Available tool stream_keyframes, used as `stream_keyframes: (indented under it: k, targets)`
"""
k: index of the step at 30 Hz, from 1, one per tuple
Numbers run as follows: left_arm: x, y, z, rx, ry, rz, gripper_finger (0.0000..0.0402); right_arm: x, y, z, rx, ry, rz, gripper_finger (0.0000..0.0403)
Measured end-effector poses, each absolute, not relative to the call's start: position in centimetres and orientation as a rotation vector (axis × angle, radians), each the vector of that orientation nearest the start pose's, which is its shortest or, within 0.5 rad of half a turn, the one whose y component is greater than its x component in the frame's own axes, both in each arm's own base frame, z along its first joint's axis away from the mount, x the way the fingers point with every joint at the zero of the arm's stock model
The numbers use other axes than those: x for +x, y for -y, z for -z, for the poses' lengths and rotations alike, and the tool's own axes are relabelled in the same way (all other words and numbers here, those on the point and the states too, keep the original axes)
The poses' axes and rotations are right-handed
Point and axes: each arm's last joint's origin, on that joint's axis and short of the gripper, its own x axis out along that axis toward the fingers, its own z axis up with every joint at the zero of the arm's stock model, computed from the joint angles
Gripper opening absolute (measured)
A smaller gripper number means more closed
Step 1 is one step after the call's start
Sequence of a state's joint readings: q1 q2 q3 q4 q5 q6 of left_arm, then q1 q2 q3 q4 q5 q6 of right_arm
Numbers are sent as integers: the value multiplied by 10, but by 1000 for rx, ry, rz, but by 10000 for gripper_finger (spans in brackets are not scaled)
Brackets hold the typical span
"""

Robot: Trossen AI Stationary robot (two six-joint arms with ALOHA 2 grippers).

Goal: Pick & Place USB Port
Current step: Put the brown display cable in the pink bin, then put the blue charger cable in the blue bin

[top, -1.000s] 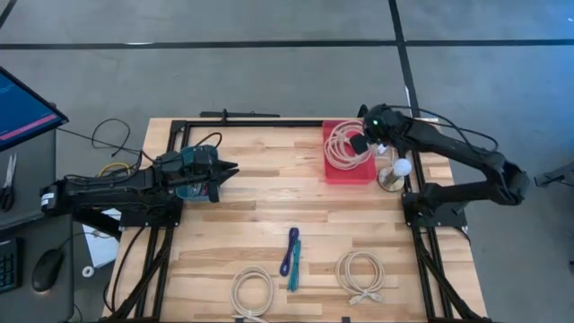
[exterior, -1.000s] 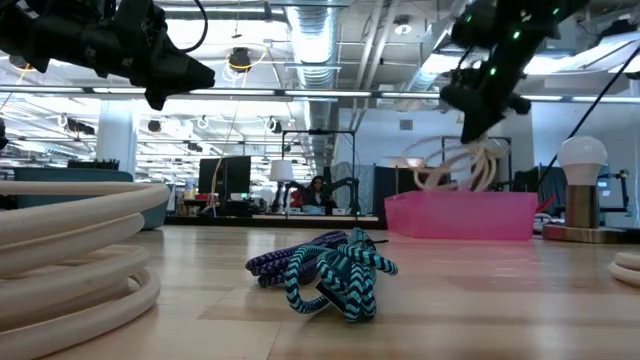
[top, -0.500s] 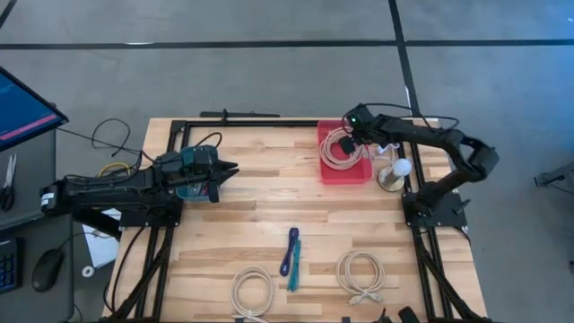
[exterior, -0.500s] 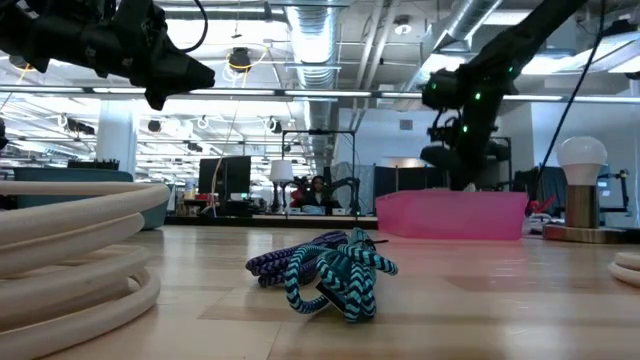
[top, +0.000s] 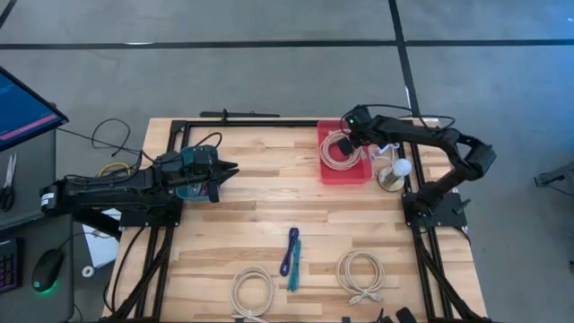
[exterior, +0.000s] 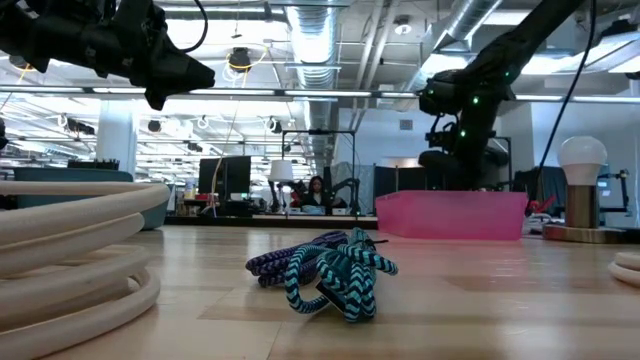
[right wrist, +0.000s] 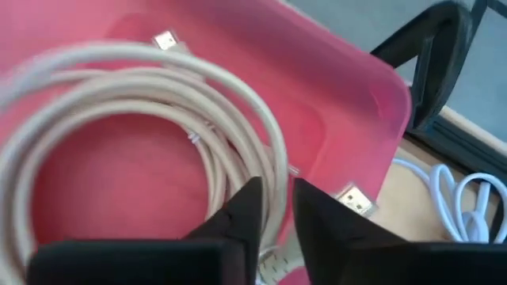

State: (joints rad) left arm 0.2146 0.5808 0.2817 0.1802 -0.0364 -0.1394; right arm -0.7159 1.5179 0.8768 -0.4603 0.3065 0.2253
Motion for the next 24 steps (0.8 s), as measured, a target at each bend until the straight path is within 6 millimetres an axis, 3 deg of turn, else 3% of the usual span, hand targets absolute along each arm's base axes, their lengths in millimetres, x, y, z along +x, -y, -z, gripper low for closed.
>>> stream_keyframes:
  k: [10,24]
  targets:
    - [144,-32,-222,-149,-101,-258,90,196,171,-225,396,-901,908,128]
    - [144,-32,-222,-149,-101,-258,90,192,95,-265,493,-835,532,120]
